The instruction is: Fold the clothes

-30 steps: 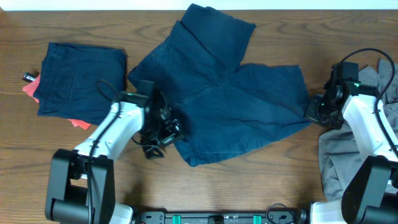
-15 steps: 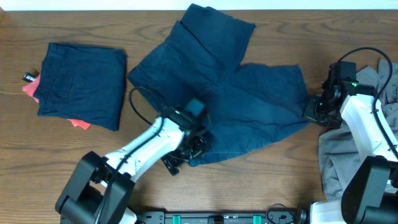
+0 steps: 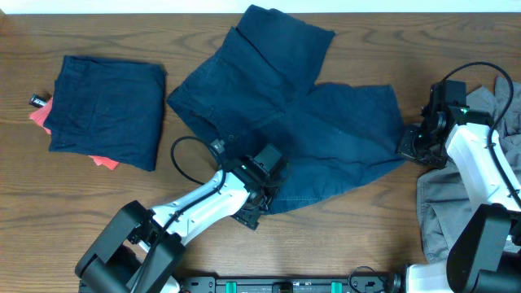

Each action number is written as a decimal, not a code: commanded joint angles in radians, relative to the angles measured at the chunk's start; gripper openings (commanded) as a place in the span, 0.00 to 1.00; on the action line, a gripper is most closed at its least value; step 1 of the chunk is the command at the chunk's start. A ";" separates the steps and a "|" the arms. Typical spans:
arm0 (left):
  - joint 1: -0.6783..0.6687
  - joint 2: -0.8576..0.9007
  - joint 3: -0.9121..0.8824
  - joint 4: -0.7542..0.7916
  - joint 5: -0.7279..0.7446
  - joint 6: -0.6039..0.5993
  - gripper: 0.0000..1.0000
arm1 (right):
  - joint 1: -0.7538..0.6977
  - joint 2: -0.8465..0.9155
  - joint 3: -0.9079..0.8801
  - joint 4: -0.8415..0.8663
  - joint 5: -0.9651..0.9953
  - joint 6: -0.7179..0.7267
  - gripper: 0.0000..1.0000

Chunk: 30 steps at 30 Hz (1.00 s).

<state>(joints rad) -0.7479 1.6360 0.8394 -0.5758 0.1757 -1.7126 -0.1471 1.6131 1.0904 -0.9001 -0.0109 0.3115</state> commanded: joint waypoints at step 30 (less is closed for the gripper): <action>0.042 -0.769 0.152 -0.373 -0.106 0.783 0.06 | -0.121 -0.386 0.188 -0.215 0.002 -0.058 0.01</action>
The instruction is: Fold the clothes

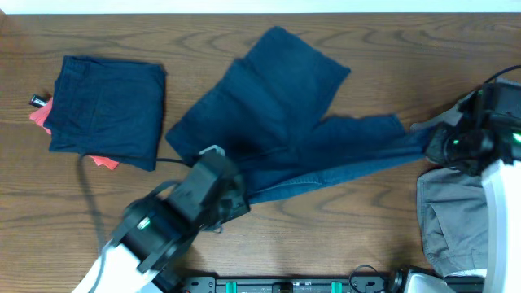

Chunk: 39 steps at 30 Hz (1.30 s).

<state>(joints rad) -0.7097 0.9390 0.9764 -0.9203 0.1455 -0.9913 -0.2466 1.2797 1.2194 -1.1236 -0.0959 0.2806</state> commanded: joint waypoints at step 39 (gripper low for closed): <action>0.449 0.561 -0.027 0.286 -0.550 -0.201 0.16 | 0.469 0.682 0.130 1.261 -0.036 -0.140 0.09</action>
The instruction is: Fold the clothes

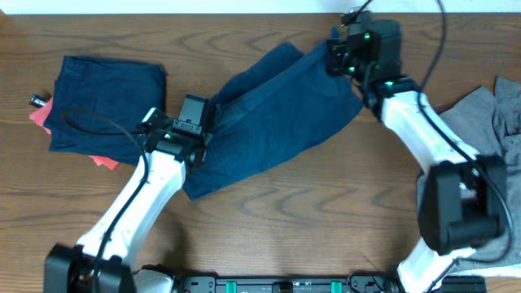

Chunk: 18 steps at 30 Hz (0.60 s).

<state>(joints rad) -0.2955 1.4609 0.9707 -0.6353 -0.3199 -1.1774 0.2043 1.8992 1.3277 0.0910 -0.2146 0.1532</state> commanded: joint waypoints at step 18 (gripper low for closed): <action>0.265 0.025 -0.020 0.126 0.174 0.124 0.69 | -0.061 0.047 0.023 -0.230 0.199 -0.010 0.55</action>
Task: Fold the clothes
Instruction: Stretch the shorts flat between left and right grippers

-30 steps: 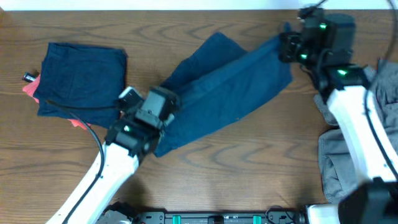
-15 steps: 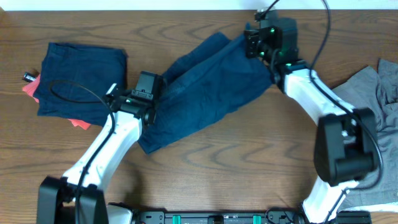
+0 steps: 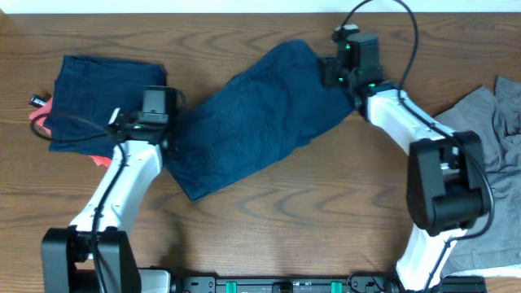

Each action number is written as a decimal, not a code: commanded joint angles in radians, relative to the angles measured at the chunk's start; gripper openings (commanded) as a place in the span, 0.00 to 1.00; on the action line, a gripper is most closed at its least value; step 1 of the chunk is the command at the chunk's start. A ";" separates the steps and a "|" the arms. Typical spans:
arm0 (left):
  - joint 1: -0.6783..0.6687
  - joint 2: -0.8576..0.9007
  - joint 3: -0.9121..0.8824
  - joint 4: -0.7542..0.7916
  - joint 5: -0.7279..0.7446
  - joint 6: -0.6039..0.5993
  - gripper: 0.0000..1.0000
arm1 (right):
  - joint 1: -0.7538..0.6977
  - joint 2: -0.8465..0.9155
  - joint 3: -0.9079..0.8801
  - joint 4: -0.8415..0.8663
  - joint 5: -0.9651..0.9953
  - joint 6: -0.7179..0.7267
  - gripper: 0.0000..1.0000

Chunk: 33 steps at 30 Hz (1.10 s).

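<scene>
A navy blue garment (image 3: 252, 122) lies folded over on itself in a diagonal band across the middle of the wooden table (image 3: 326, 212), running from lower left to upper right. My left gripper (image 3: 163, 134) sits at its left edge, and the cloth is drawn toward it. At the garment's upper right corner is my right gripper (image 3: 332, 75). Both look shut on the cloth edge, though the wrist bodies hide the fingertips from above.
At the far left sits a folded dark blue piece (image 3: 106, 106) on top of a red one (image 3: 102, 160), with a small black tag (image 3: 37, 101) beside it. Grey clothes (image 3: 488, 138) lie heaped at the right edge. The left arm crosses the front left of the table.
My left gripper has moved left to beside the folded stack, pulling the garment's left edge with it. The right gripper has dropped slightly toward the front. The garment lies flatter and more spread.
The garment first lay spread open with both legs out, my grippers at its lower hem and right leg end. Then both had lifted those edges. By the last earlier moment the edges were at the far side, the garment folded in half. Now it is smoothed out.
</scene>
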<state>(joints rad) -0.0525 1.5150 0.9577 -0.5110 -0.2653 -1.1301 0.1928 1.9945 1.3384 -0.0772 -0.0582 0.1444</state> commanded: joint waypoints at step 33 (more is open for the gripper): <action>-0.136 -0.037 -0.008 -0.185 0.227 0.248 0.68 | -0.026 0.178 -0.013 -0.128 -0.225 0.269 0.39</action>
<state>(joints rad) -0.1658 1.4693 0.9562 -0.6914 -0.0284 -0.8925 0.1471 2.1208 1.3380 -0.2127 -0.2844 0.3748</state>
